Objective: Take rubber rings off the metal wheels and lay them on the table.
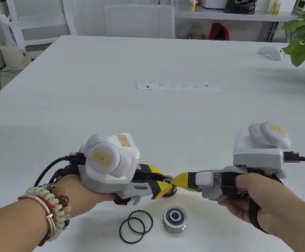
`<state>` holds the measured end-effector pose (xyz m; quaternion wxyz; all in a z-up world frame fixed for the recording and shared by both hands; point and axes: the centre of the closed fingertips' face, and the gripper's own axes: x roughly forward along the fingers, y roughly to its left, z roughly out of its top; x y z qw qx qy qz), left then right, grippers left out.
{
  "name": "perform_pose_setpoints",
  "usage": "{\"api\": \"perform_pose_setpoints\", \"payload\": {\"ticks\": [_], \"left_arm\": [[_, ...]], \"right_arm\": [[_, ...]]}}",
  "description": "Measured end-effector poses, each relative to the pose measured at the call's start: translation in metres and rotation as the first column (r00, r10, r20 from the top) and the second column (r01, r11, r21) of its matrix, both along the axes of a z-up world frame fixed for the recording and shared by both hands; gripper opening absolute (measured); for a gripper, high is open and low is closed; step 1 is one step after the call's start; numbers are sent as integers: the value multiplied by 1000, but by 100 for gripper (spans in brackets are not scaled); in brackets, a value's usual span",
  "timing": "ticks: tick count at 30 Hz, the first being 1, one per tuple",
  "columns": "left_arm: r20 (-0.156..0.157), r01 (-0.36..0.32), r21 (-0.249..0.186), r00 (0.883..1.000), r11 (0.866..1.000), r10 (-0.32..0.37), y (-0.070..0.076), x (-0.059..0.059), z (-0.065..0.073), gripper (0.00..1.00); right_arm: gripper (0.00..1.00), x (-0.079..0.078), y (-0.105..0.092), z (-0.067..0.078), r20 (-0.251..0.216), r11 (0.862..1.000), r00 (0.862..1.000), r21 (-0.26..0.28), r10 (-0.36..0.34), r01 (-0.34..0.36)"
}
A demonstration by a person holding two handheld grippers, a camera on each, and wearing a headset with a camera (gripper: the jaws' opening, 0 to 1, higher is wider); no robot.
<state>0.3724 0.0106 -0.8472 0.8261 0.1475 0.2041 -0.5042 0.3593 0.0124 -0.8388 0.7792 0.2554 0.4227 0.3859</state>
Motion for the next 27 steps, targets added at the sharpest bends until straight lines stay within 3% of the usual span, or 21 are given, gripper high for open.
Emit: {"api": "perform_pose_setpoints", "payload": {"ticks": [18,21,22,23,27], "left_arm": [[-2,-4,-9,1000,1000,4,1,1,0,13],[-1,-6,-11,1000,1000,6,1,1,0,13],[0,-8,-11,1000,1000,8,1,1,0,13],[0,-8,-11,1000,1000,8,1,2,0,13],[0,-13,-12,1000,1000,13,1,2,0,13]], "right_arm": [[0,-2,6,8,24,999,999,34,35,-36],[0,-4,11,16,29,995,998,82,50,-52],[0,-3,11,17,17,996,999,72,41,-42],[0,-1,12,18,43,996,998,69,46,-49],[0,2,10,14,14,997,999,72,33,-34]]}}
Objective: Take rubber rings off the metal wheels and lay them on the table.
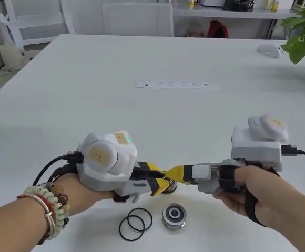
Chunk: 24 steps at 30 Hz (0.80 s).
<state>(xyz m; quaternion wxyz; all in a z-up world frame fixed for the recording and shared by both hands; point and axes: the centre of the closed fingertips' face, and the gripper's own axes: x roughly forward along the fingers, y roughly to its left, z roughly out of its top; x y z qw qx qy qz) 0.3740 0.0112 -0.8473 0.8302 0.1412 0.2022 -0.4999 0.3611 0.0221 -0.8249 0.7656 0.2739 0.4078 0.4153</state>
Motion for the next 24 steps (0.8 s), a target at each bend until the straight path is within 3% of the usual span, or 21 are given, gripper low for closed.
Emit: {"api": "perform_pose_setpoints", "payload": {"ticks": [9,12,18,20,24], "left_arm": [[26,9,30,1000,1000,-10,-1,-1,0,14],[30,12,36,999,999,-13,-1,0,0,14],[45,31,58,998,998,-34,-1,0,3,15],[59,47,83,997,995,-52,1,0,4,15],[53,54,70,997,996,-58,3,-2,11,16]], "right_arm": [[0,5,-8,-4,-7,999,999,-27,-42,42],[0,4,-14,-11,-19,996,998,-71,-55,54],[0,5,-16,-14,-15,995,999,-88,-47,45],[0,5,-16,-15,-10,994,999,-98,-42,41],[0,8,-18,-14,-6,994,999,-94,-49,48]]}}
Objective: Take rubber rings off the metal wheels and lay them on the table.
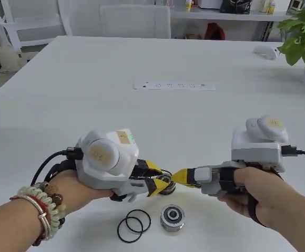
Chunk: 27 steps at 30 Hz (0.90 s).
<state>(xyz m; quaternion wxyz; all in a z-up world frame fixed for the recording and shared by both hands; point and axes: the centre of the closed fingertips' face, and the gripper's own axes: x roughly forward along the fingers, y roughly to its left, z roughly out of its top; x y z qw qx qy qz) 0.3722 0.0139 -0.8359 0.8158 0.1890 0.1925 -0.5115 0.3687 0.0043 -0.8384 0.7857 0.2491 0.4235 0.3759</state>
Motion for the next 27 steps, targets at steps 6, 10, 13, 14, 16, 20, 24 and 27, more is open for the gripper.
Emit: {"api": "perform_pose_setpoints", "payload": {"ticks": [6,10,13,14,16,20,24,27], "left_arm": [[-4,5,-44,1000,999,-6,0,-4,18,34],[12,-1,-53,1000,999,1,3,-1,28,37],[13,-13,-83,1000,996,14,5,1,37,39],[9,-14,-88,1000,996,15,5,1,38,40],[21,-8,-87,1000,996,10,5,1,42,45],[23,-10,-94,1000,995,12,6,2,48,49],[12,6,-125,1000,992,-4,3,0,62,58],[27,4,-131,1000,991,0,5,2,74,64]], "right_arm": [[0,3,-2,1,5,1000,1000,0,-11,11],[0,3,-1,5,16,1000,1000,7,-11,11],[0,4,-1,7,20,1000,1000,12,-16,15],[0,3,-1,8,20,1000,1000,13,-17,17],[0,3,-1,9,22,1000,1000,14,-21,20],[0,2,1,12,25,999,999,24,-23,22],[0,1,2,14,27,999,999,29,-22,21],[0,1,3,16,30,999,999,37,-23,22]]}}
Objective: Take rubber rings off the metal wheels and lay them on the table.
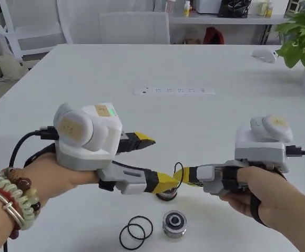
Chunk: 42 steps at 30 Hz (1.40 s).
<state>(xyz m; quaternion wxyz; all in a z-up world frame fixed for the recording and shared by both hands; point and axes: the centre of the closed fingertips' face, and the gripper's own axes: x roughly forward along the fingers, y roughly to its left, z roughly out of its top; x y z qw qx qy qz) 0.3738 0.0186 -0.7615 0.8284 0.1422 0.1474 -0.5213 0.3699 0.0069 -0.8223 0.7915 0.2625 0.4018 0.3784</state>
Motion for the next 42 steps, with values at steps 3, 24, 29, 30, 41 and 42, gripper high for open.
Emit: {"api": "perform_pose_setpoints", "payload": {"ticks": [3,24,29,30,41,42], "left_arm": [[28,-8,3,1000,1000,8,5,-1,16,68],[46,-102,53,994,993,100,85,-52,37,88],[29,-154,61,988,986,152,106,-61,31,91],[18,-178,47,984,983,177,110,-63,30,91],[-45,-226,42,973,973,227,119,-85,3,92],[-53,-232,46,971,972,234,121,-87,0,92]], "right_arm": [[0,0,3,5,11,1000,1000,11,4,-4],[0,-1,16,34,77,997,996,64,38,-43],[0,-5,21,34,91,996,994,44,67,-71],[0,-6,21,33,94,996,993,37,74,-78],[0,-16,30,30,131,987,979,-39,158,-155],[0,-17,31,29,133,986,977,-48,167,-162]]}}
